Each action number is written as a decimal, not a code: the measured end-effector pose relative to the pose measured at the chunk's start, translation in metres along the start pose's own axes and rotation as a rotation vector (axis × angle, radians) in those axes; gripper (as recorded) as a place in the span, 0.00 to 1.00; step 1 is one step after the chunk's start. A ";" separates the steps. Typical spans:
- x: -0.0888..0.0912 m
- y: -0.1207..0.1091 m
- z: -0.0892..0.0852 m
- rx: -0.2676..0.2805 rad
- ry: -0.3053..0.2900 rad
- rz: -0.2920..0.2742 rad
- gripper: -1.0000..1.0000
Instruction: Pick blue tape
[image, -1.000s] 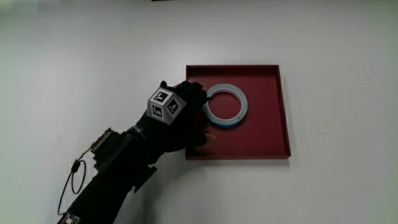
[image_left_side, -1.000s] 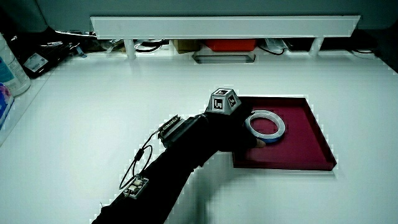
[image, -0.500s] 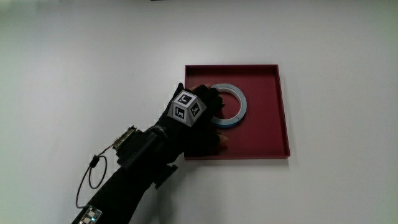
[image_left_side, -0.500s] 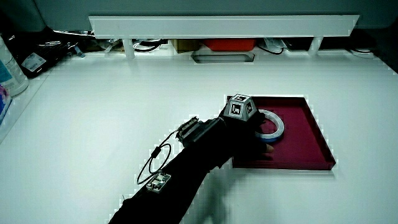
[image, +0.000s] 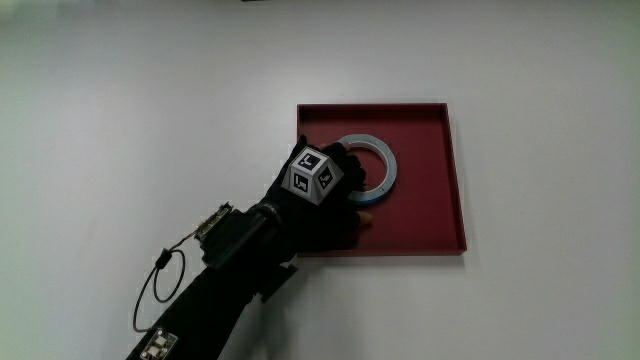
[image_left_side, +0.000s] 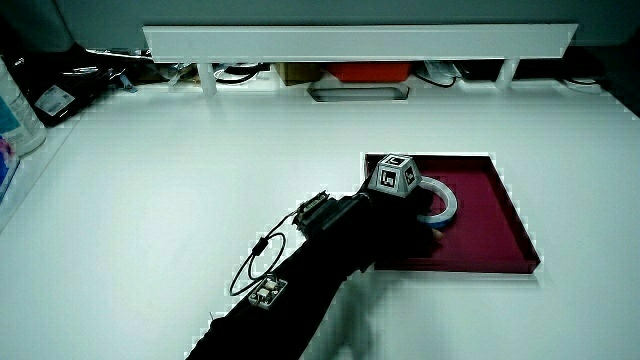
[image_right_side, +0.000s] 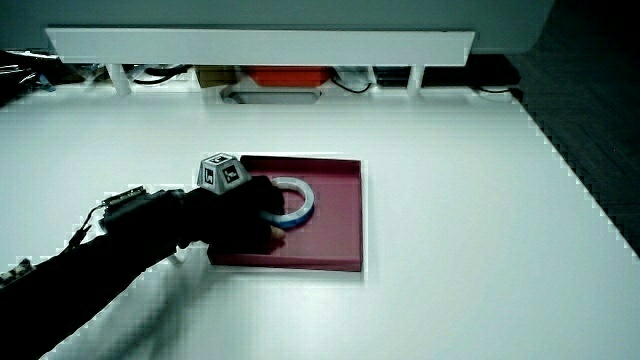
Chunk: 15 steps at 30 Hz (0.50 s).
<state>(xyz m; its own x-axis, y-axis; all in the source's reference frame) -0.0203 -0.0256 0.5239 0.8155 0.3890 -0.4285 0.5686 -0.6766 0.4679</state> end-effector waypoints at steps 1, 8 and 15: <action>0.002 -0.001 0.001 0.018 0.003 -0.009 0.61; 0.008 -0.003 0.001 0.065 0.027 -0.023 0.76; 0.014 -0.005 0.002 0.114 0.055 -0.047 0.91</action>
<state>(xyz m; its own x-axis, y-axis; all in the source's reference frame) -0.0123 -0.0179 0.5138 0.7947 0.4537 -0.4033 0.5930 -0.7221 0.3561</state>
